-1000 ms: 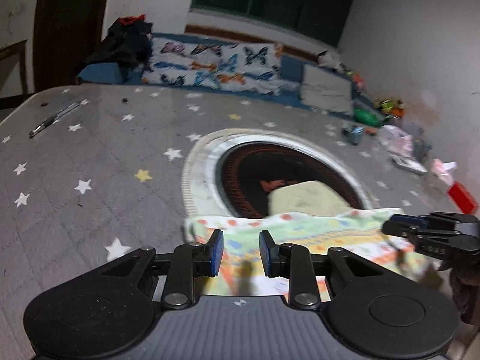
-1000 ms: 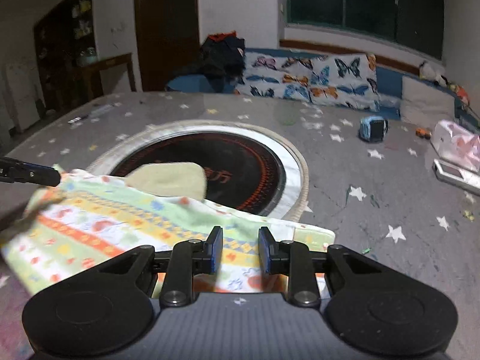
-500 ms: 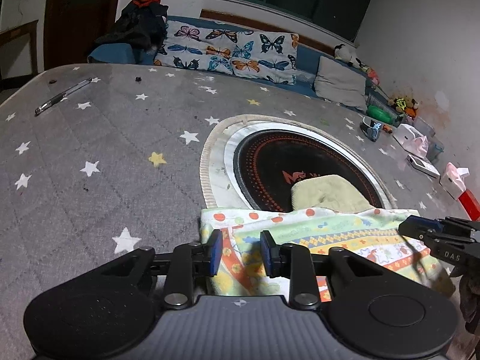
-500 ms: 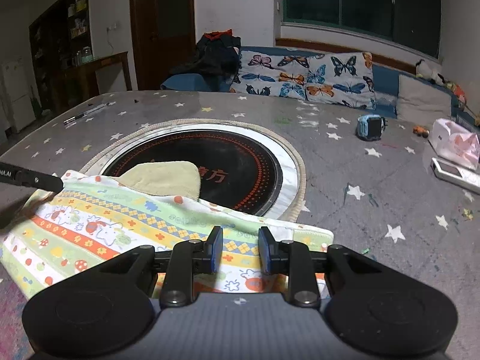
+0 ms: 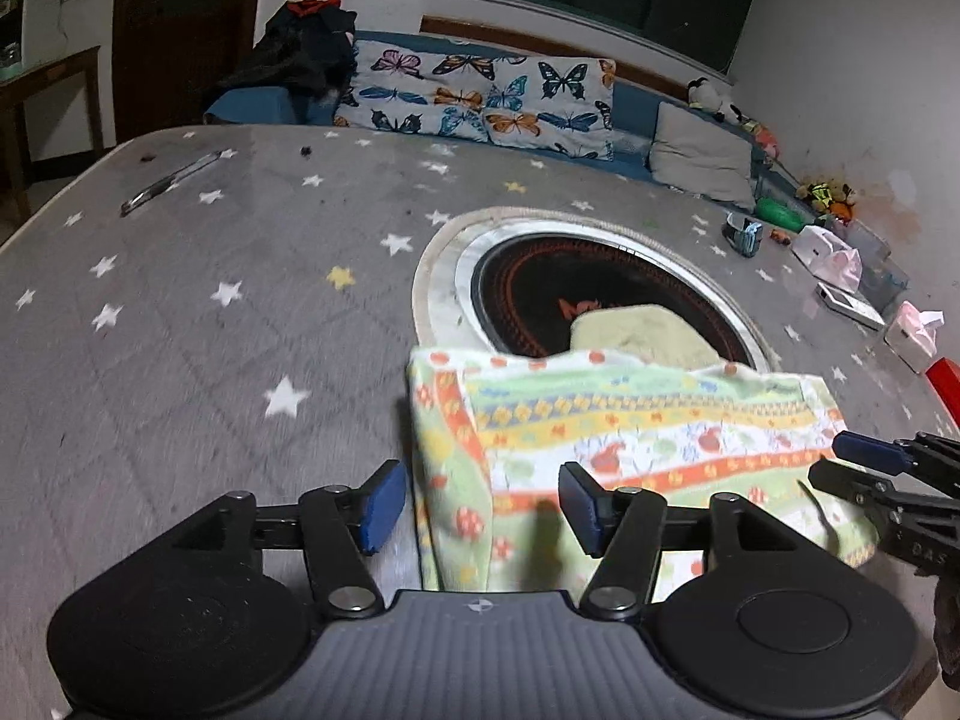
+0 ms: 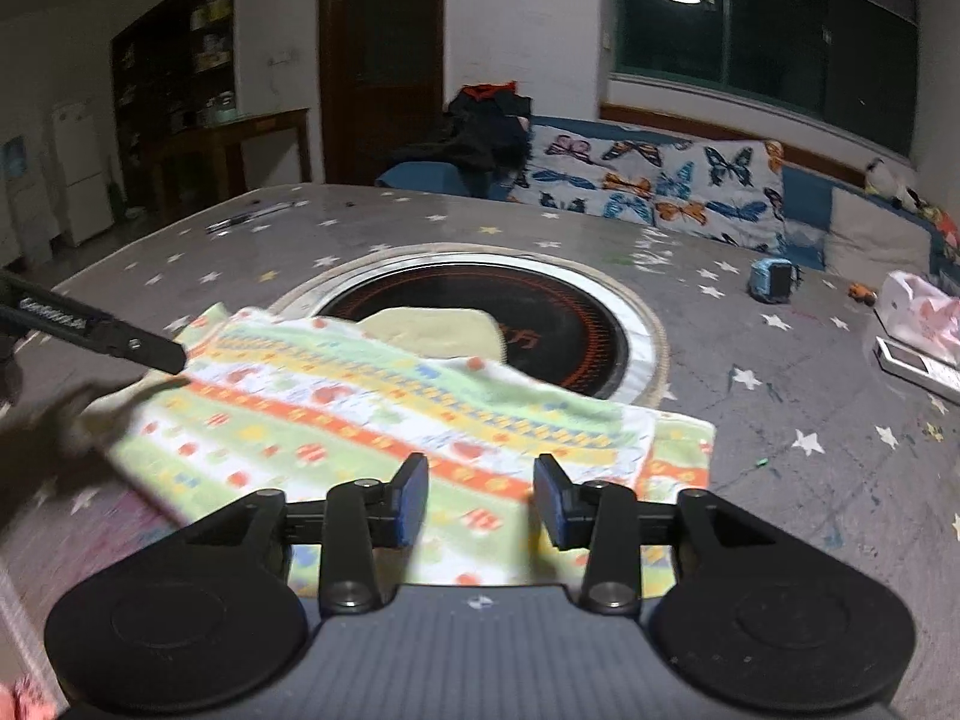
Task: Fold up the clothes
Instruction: 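Grasp the shirt edge with the left gripper and lift it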
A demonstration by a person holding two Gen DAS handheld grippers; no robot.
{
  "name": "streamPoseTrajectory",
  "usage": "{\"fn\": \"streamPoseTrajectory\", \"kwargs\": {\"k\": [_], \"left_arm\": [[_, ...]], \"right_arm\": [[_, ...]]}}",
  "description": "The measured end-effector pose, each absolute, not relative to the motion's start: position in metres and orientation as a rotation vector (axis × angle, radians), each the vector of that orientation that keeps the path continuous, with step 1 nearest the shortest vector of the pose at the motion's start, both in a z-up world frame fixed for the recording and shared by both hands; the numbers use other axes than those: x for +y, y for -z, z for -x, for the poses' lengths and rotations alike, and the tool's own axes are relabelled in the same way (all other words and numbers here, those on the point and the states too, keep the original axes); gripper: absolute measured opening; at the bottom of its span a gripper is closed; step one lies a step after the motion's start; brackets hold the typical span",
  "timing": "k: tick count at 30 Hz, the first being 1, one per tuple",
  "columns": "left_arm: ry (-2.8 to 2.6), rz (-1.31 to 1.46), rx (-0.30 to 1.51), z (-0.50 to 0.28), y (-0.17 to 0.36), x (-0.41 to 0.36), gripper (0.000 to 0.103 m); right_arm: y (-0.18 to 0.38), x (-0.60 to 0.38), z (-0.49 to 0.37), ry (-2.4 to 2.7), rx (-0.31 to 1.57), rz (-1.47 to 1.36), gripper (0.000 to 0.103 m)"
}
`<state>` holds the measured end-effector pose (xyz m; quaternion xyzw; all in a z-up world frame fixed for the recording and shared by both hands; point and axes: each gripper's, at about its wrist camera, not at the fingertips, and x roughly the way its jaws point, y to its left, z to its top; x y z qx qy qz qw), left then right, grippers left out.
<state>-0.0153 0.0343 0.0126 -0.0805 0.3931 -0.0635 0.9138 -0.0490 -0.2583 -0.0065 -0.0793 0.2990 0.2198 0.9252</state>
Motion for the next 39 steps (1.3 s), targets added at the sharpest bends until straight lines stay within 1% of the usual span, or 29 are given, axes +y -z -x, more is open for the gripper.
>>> {"fn": "streamPoseTrajectory", "kwargs": {"k": [7, 13, 21, 26, 31, 32, 34, 36, 37, 39], "left_arm": [[0.102, 0.182, 0.825, 0.028, -0.003, 0.04, 0.065], [0.093, 0.161, 0.818, 0.032, -0.004, 0.043, 0.065], [0.085, 0.301, 0.79, 0.034, -0.019, 0.072, 0.065], [0.113, 0.428, 0.8, 0.036, -0.018, 0.085, 0.065], [0.141, 0.516, 0.811, 0.037, -0.015, 0.09, 0.066], [0.144, 0.525, 0.811, 0.037, -0.015, 0.091, 0.066], [0.153, 0.544, 0.813, 0.036, -0.015, 0.091, 0.066], [0.155, 0.565, 0.817, 0.035, -0.014, 0.091, 0.066], [0.154, 0.576, 0.82, 0.034, -0.013, 0.091, 0.066], [0.151, 0.6, 0.827, 0.032, -0.011, 0.092, 0.066]], "right_arm": [[0.004, -0.234, 0.077, -0.551, 0.605, 0.223, 0.044], [0.004, -0.196, 0.09, -0.67, 0.6, 0.313, 0.044], [0.007, -0.132, 0.103, -0.842, 0.55, 0.457, 0.044], [0.011, -0.097, 0.109, -0.905, 0.501, 0.55, 0.044], [0.022, -0.076, 0.108, -0.918, 0.501, 0.614, 0.041], [0.024, -0.075, 0.108, -0.914, 0.503, 0.617, 0.04], [0.025, -0.074, 0.107, -0.898, 0.505, 0.618, 0.028], [0.023, -0.079, 0.104, -0.893, 0.513, 0.588, 0.022], [0.021, -0.081, 0.102, -0.891, 0.517, 0.572, 0.017], [0.016, -0.086, 0.1, -0.895, 0.526, 0.521, 0.014]]}}
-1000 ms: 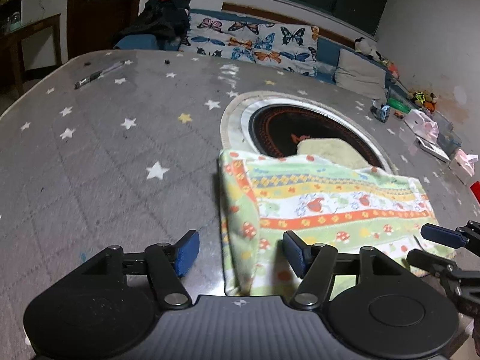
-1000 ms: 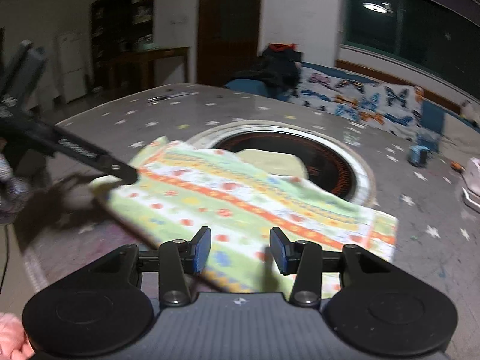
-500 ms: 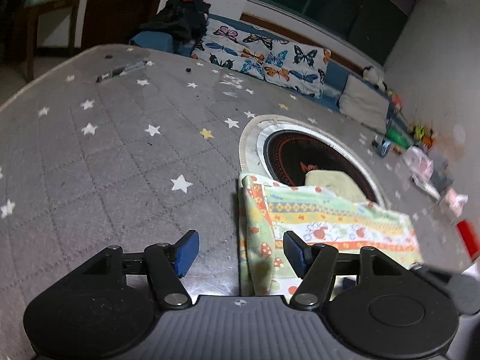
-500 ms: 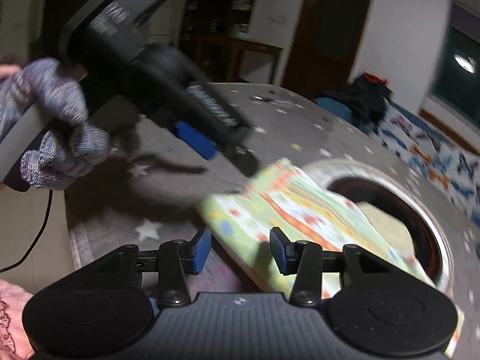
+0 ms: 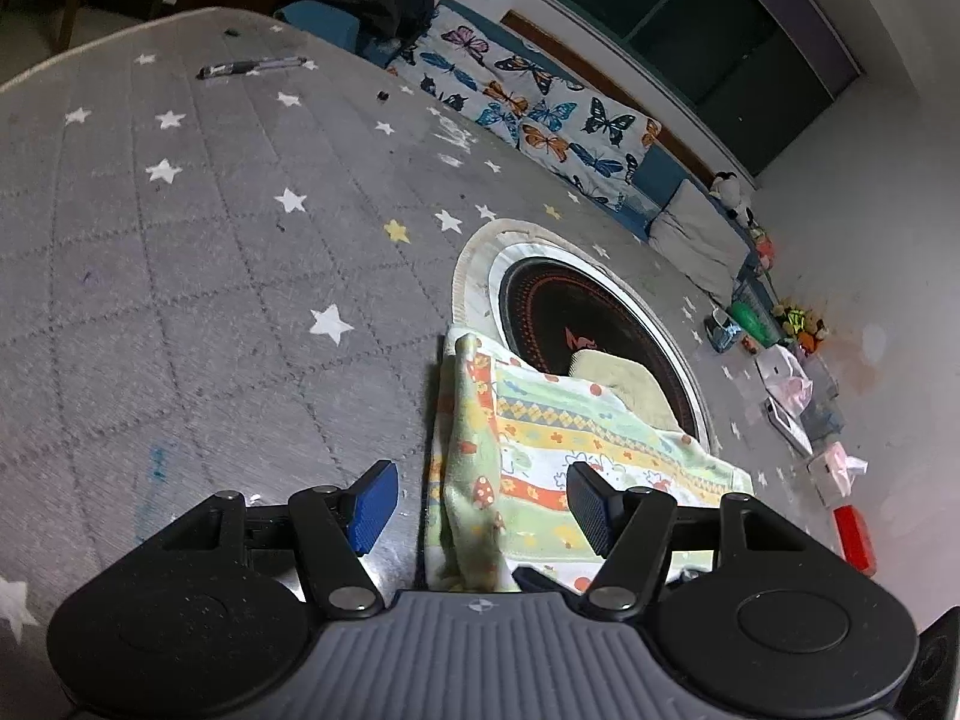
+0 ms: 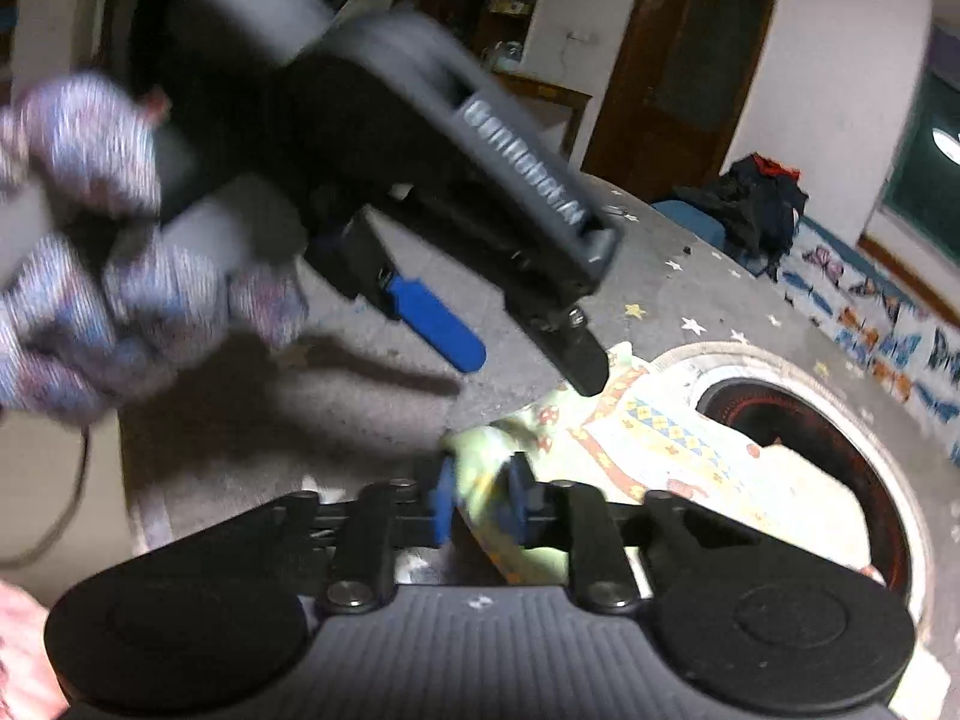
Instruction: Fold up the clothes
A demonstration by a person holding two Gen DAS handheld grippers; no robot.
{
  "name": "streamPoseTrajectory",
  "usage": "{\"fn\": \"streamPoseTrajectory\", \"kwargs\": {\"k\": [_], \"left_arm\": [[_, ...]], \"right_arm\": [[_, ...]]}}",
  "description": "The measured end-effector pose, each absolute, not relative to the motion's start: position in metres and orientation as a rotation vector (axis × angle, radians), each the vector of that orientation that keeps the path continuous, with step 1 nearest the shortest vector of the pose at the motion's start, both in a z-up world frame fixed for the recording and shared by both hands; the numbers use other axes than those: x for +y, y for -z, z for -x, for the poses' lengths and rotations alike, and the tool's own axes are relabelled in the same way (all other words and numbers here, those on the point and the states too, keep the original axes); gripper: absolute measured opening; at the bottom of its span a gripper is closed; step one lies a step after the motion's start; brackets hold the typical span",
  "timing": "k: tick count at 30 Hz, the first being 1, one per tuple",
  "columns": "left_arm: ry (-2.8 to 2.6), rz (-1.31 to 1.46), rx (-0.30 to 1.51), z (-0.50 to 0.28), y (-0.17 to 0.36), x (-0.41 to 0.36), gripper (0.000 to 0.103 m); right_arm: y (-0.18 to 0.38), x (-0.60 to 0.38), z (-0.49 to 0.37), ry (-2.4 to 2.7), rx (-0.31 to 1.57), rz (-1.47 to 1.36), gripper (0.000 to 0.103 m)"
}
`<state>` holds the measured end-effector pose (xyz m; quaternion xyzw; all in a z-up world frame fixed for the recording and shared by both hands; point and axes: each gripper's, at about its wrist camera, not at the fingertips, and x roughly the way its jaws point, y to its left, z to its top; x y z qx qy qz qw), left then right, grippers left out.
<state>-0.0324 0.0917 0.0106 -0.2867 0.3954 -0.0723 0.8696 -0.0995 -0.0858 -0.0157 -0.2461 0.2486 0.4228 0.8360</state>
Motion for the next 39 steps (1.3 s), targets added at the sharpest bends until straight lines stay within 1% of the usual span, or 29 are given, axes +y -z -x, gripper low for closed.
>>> {"fn": "streamPoseTrajectory", "kwargs": {"k": [5, 12, 15, 16, 17, 18, 20, 22, 23, 25, 27, 29, 32, 33, 34, 36, 38, 39], "left_arm": [[0.156, 0.671, 0.847, 0.027, -0.006, 0.092, 0.069], [0.202, 0.736, 0.868, 0.013, -0.006, 0.081, 0.069], [0.204, 0.736, 0.89, 0.006, -0.002, 0.075, 0.067], [0.204, 0.738, 0.898, 0.003, 0.001, 0.074, 0.064], [0.202, 0.742, 0.906, 0.001, 0.003, 0.073, 0.055], [0.199, 0.746, 0.912, 0.0, 0.006, 0.073, 0.051], [0.194, 0.752, 0.922, -0.001, 0.011, 0.073, 0.031], [0.188, 0.759, 0.93, -0.001, 0.016, 0.074, 0.02], [0.186, 0.76, 0.932, -0.001, 0.017, 0.074, 0.019], [0.185, 0.759, 0.933, 0.0, 0.018, 0.075, 0.016], [0.185, 0.756, 0.932, 0.0, 0.018, 0.076, 0.016], [0.185, 0.751, 0.932, 0.0, 0.018, 0.075, 0.016], [0.183, 0.746, 0.929, 0.001, 0.017, 0.075, 0.016], [0.183, 0.743, 0.929, 0.001, 0.017, 0.074, 0.016], [0.183, 0.74, 0.927, 0.001, 0.017, 0.074, 0.016], [0.182, 0.731, 0.925, 0.001, 0.016, 0.073, 0.016], [0.179, 0.719, 0.922, 0.002, 0.016, 0.072, 0.016], [0.179, 0.712, 0.921, 0.002, 0.015, 0.071, 0.016]], "right_arm": [[0.001, -0.1, 0.092, -0.895, 0.541, 0.4, 0.011], [-0.016, -0.113, 0.088, -0.88, 0.527, 0.32, 0.009], [-0.018, -0.114, 0.089, -0.879, 0.524, 0.304, 0.009], [-0.018, -0.115, 0.09, -0.881, 0.525, 0.301, 0.009], [-0.018, -0.116, 0.091, -0.884, 0.526, 0.298, 0.009], [-0.018, -0.116, 0.092, -0.887, 0.527, 0.295, 0.009], [-0.018, -0.119, 0.097, -0.898, 0.532, 0.295, 0.009], [-0.016, -0.12, 0.099, -0.904, 0.539, 0.296, 0.009], [-0.015, -0.122, 0.099, -0.904, 0.541, 0.287, 0.01], [-0.015, -0.127, 0.098, -0.904, 0.55, 0.263, 0.013], [-0.016, -0.136, 0.097, -0.896, 0.56, 0.23, 0.017], [-0.017, -0.149, 0.097, -0.872, 0.567, 0.202, 0.018], [-0.017, -0.174, 0.093, -0.795, 0.572, 0.174, 0.024], [-0.017, -0.183, 0.091, -0.762, 0.574, 0.166, 0.031], [-0.016, -0.194, 0.088, -0.724, 0.577, 0.159, 0.036], [-0.012, -0.216, 0.078, -0.632, 0.582, 0.148, 0.036], [-0.009, -0.238, 0.068, -0.533, 0.586, 0.137, 0.042], [-0.006, -0.25, 0.062, -0.482, 0.588, 0.13, 0.048]]}}
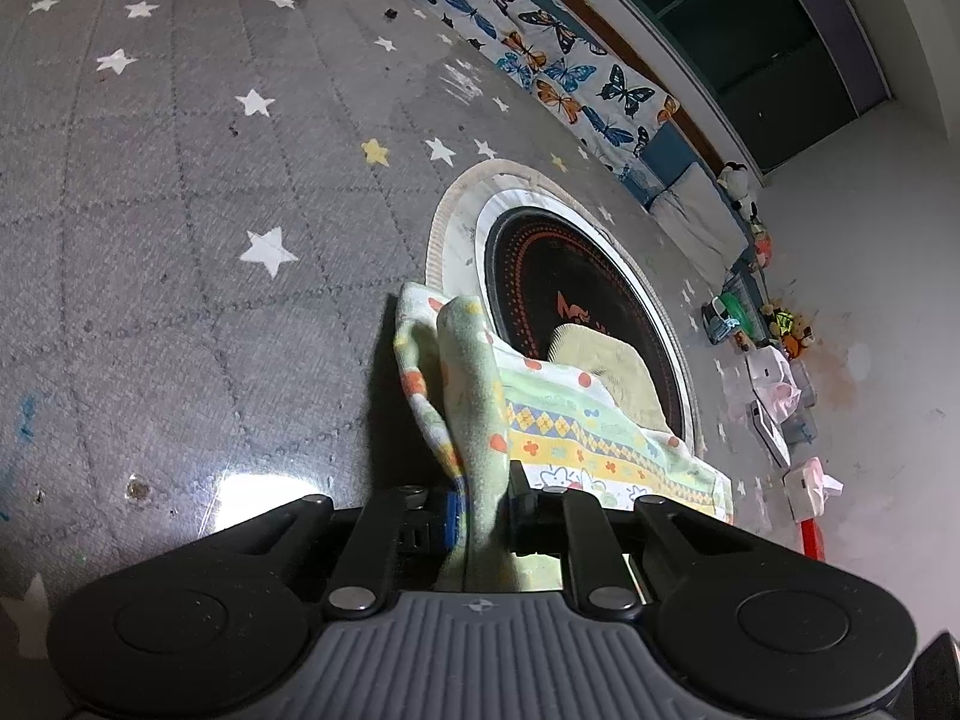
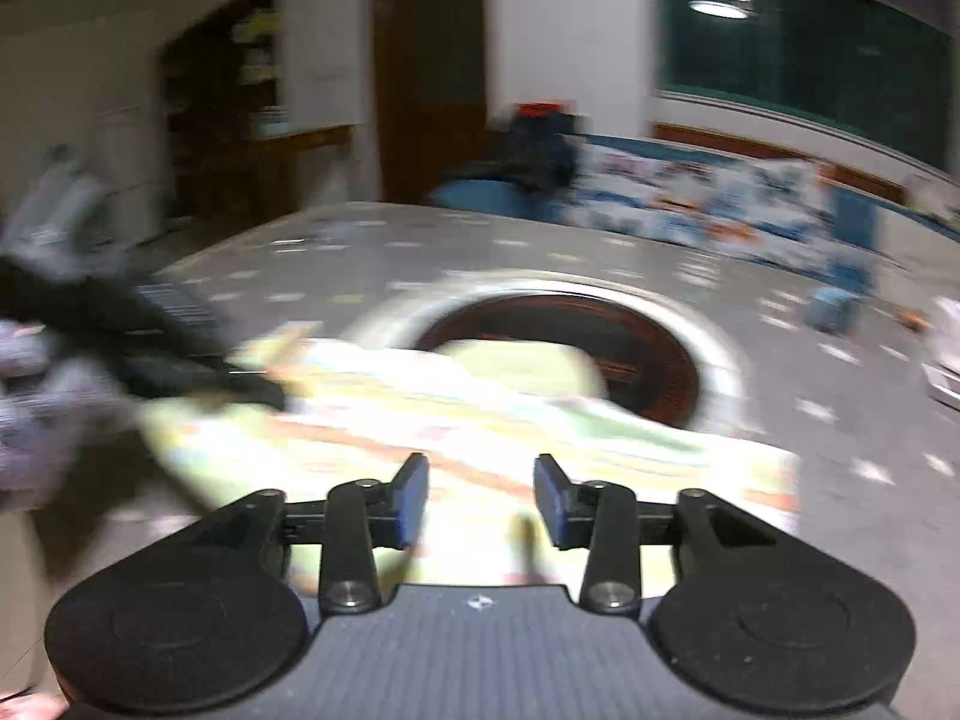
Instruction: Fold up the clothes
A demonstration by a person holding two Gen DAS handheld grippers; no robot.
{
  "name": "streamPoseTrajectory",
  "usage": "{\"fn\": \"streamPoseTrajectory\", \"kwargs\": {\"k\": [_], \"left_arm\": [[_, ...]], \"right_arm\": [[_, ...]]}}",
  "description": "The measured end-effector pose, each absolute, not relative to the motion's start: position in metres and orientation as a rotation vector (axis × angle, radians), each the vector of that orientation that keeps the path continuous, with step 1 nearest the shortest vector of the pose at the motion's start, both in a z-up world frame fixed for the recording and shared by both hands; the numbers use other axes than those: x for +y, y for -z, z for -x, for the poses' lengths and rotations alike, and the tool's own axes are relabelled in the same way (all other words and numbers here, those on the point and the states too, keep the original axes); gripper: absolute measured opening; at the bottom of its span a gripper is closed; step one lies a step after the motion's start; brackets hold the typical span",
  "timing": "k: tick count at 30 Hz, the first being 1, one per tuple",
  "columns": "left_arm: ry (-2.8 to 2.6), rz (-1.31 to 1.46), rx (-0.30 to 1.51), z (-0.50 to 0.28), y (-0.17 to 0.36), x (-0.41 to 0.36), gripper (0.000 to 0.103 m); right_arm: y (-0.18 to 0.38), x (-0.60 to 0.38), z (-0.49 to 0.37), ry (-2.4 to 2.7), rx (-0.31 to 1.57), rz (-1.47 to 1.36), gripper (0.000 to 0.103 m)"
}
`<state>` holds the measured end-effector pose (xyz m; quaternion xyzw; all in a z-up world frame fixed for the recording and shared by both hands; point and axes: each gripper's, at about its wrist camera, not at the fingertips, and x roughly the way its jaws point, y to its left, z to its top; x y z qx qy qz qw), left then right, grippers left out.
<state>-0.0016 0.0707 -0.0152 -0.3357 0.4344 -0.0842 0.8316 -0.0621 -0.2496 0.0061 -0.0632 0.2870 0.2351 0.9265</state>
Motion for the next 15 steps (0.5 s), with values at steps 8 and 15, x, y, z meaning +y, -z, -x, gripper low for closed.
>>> {"fn": "streamPoseTrajectory", "kwargs": {"k": [8, 15], "left_arm": [[0.174, 0.673, 0.916, 0.001, 0.013, 0.066, 0.016], [0.166, 0.636, 0.915, 0.0, 0.01, 0.062, 0.016]], "right_arm": [[0.019, -0.321, 0.016, -0.232, 0.65, 0.0, 0.052], [0.031, -0.328, 0.002, -0.243, 0.668, -0.082, 0.052]]}}
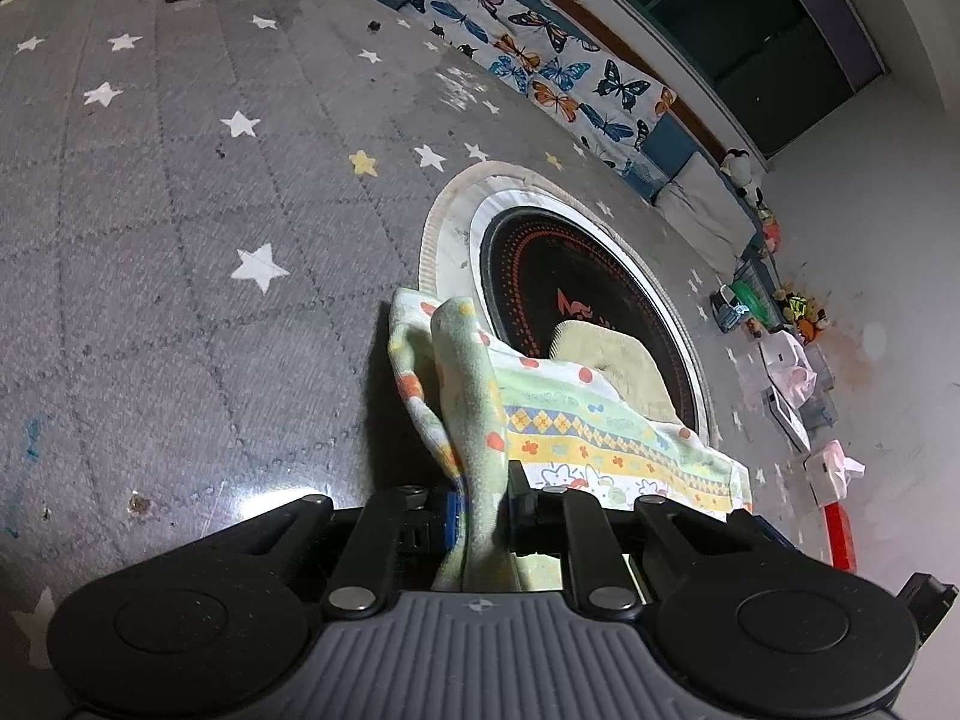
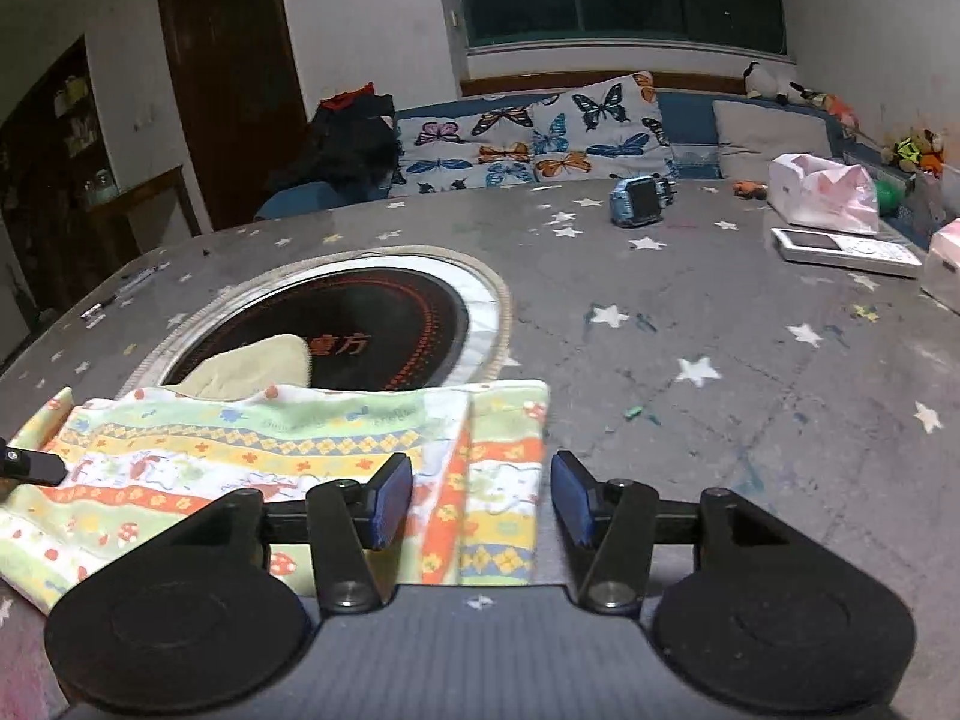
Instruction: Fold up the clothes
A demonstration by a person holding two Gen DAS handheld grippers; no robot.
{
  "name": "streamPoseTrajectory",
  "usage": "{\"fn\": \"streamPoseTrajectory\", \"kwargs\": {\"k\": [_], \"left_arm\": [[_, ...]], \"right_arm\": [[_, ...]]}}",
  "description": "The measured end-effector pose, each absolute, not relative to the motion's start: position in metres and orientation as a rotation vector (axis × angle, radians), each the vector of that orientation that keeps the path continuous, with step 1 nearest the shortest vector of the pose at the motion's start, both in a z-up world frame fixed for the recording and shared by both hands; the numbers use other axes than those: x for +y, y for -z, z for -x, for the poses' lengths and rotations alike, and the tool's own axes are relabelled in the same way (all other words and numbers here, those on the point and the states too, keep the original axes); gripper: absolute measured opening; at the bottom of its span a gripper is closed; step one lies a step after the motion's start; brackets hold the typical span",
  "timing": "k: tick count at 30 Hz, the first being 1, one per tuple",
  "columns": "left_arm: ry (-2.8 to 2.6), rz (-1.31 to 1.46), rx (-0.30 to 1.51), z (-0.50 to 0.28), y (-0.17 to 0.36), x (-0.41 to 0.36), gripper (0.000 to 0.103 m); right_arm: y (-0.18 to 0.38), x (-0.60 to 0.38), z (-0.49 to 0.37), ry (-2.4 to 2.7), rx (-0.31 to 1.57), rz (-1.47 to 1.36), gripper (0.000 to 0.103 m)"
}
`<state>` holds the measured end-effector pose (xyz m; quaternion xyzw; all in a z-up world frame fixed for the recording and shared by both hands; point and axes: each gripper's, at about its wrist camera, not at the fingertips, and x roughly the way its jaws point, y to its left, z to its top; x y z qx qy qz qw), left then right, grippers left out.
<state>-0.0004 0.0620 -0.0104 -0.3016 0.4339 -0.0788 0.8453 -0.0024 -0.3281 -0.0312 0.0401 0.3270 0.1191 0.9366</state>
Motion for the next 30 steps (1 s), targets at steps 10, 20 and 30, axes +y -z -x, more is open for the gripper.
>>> {"fn": "streamPoseTrajectory", "kwargs": {"k": [10, 20, 30], "left_arm": [[0.181, 0.576, 0.881, 0.001, -0.007, 0.053, 0.01], [0.326, 0.477, 0.818, -0.012, -0.051, -0.002, 0.009], [0.454, 0.407, 0.829, -0.043, -0.065, -0.089, 0.009]], "right_arm": [[0.015, -0.311, 0.017, -0.291, 0.63, -0.064, 0.009], [-0.033, -0.337, 0.043, -0.227, 0.506, -0.023, 0.008], [-0.06, -0.403, 0.052, -0.057, 0.464, 0.01, 0.008]]}}
